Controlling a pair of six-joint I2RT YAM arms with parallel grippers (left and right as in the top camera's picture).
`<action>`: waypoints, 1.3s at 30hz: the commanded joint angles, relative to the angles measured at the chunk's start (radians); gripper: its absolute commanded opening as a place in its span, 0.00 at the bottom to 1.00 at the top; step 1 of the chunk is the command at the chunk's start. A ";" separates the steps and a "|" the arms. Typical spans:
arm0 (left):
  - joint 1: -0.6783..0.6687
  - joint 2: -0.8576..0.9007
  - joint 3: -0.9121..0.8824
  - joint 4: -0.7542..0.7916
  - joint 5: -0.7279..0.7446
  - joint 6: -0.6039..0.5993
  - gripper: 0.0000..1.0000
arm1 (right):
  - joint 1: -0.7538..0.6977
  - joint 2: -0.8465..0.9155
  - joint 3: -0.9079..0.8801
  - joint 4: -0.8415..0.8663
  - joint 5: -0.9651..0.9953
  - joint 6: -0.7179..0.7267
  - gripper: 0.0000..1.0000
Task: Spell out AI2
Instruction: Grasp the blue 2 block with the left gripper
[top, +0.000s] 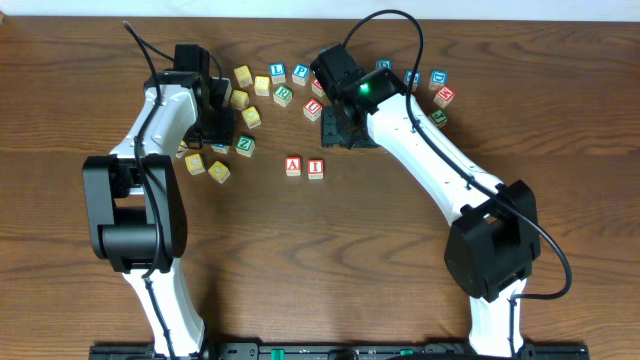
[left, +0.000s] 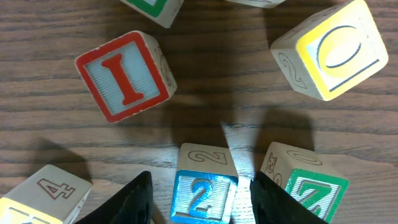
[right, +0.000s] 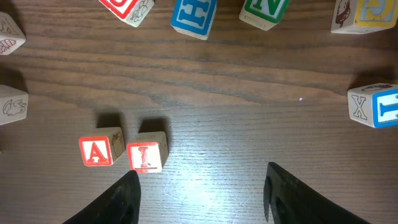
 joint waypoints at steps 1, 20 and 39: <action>0.000 0.015 -0.011 0.004 -0.019 0.017 0.50 | -0.004 0.008 0.006 -0.002 0.016 -0.013 0.59; 0.000 0.064 -0.018 0.008 0.012 0.017 0.41 | -0.005 0.008 0.006 -0.005 0.046 -0.032 0.62; -0.010 -0.164 -0.006 -0.019 0.026 -0.119 0.33 | -0.143 -0.060 0.009 -0.001 0.034 -0.044 0.60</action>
